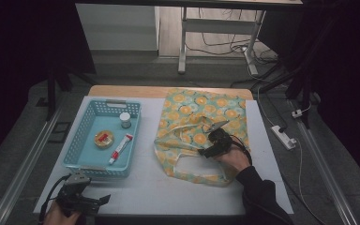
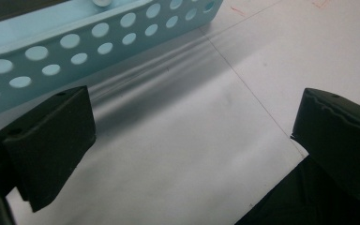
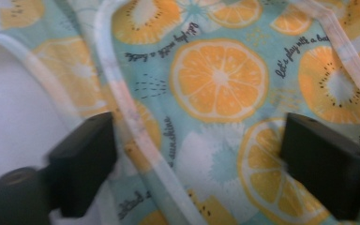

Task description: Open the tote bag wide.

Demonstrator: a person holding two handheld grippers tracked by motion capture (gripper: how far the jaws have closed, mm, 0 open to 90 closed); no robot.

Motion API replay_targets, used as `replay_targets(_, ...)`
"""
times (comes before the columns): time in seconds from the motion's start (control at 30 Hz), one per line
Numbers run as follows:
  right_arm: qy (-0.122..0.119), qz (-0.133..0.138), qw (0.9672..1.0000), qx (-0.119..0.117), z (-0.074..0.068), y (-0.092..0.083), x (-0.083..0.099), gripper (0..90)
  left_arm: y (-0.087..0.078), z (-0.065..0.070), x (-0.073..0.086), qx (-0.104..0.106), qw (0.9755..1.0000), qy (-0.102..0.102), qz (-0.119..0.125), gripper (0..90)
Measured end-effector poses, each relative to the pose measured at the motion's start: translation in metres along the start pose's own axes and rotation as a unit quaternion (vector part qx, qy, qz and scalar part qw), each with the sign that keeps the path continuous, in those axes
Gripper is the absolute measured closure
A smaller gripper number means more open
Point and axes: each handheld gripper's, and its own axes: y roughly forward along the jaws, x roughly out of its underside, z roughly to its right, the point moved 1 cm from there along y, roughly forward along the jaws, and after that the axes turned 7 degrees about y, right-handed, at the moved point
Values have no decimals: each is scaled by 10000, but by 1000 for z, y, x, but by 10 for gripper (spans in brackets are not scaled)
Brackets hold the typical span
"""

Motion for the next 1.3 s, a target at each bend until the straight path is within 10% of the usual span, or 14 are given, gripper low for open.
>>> replay_targets(0.47,-214,-72,9997,-97,-9,-7,-1,874,1,1,0,4,10000,21,-20,0)
replay_targets(1.3,295,690,9962,-440,-11,-39,-19,900,0,-1,0,50,10000,-13,-9,0)
